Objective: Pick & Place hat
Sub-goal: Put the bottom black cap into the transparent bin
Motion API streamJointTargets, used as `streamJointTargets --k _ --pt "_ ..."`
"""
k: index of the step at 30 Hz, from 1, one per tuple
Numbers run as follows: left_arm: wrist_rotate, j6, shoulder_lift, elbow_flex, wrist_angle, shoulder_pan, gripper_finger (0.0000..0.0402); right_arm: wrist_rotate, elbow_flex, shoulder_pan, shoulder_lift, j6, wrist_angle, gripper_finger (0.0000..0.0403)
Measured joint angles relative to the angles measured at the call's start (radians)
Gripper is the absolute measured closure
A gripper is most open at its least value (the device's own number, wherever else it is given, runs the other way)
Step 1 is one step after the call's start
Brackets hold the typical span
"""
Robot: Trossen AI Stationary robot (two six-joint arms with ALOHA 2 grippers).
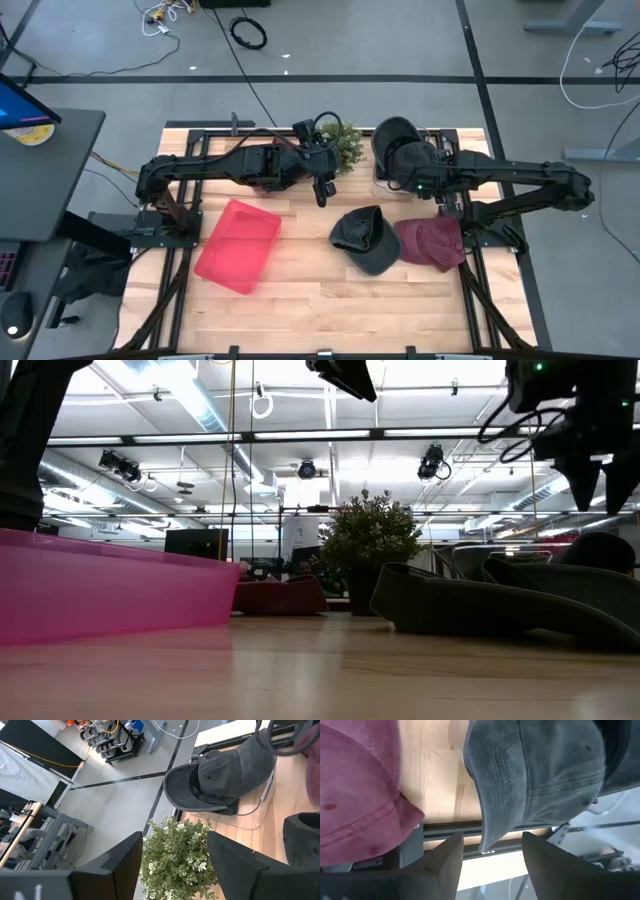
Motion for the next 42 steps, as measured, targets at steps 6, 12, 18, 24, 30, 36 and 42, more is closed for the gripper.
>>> streamJointTargets --k 6,12,18,24,30,36,42 --pt "0.000 0.000 0.000 0.000 0.000 0.000 0.0175 0.018 -0.089 0.000 0.000 0.035 0.040 0.0197" --pt "0.001 -0.025 0.000 0.000 0.000 -0.001 0.0175 0.120 -0.167 -0.003 0.000 0.073 0.095 0.0197" --pt "0.035 -0.032 0.000 0.000 0.000 -0.002 0.0175 0.148 -0.188 -0.020 0.000 0.074 0.142 0.0197" --pt "0.035 -0.033 0.000 0.000 0.000 -0.002 0.0175 0.148 -0.188 -0.042 0.000 0.074 0.159 0.0245" --pt "0.035 -0.033 0.000 0.000 0.000 -0.002 0.0175 0.166 -0.184 -0.049 0.000 0.067 0.121 0.0380" --pt "0.035 -0.033 0.000 0.000 0.001 -0.002 0.0175 0.173 -0.100 -0.049 0.001 0.063 0.050 0.0394" --pt "0.035 -0.034 0.000 0.000 0.000 -0.001 0.0175 0.164 0.079 -0.049 0.001 0.014 -0.022 0.0398"
